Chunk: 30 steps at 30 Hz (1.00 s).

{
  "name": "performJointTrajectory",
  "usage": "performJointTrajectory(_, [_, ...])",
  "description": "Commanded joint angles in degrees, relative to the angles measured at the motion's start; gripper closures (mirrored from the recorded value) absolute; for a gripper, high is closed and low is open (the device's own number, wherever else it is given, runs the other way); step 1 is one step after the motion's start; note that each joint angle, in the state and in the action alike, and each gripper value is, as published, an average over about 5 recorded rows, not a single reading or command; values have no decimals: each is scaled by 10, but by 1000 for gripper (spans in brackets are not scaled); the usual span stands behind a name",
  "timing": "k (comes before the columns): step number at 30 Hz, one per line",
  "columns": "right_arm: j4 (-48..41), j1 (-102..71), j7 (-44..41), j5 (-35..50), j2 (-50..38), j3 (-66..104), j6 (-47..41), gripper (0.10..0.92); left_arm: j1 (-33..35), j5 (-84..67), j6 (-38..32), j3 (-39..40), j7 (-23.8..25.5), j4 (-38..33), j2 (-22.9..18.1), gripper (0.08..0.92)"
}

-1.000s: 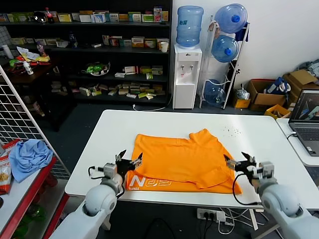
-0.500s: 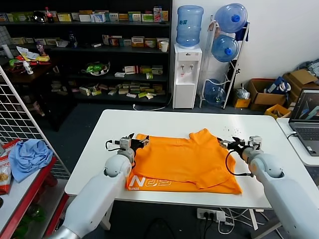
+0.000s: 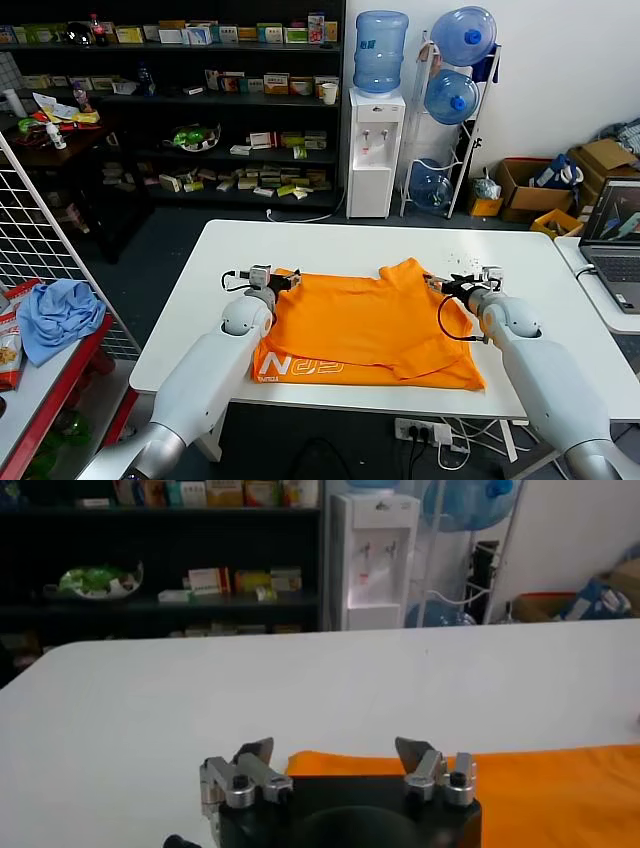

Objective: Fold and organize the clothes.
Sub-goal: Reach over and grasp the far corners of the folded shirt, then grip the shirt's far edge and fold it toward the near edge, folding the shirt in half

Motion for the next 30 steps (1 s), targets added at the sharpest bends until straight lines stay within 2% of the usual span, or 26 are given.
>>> performJointTrajectory(1, [-51, 22, -13, -26, 31, -9, 17, 268, -15, 4, 1, 0, 7, 36, -4, 178])
performJointTrajectory(5, [-48, 23, -7, -24, 32, -13, 15, 386, -10, 1, 3, -2, 10, 36, -4, 243])
performJointTrajectory(16, [-32, 20, 10, -10, 36, -16, 9, 707, 6, -2, 12, -6, 24, 24, 0, 562])
performJointTrajectory(21, [23, 4, 31, 13, 21, -22, 18, 856, 15, 0, 3, -5, 25, -2, 13, 727])
performJointTrajectory(26, [123, -36, 65, 49, -9, -21, 19, 901, 37, -2, -2, -6, 18, -56, 39, 872])
performJointTrajectory(30, [192, -80, 84, 61, -43, -17, 18, 901, 68, -12, 3, -4, 8, -117, 74, 905])
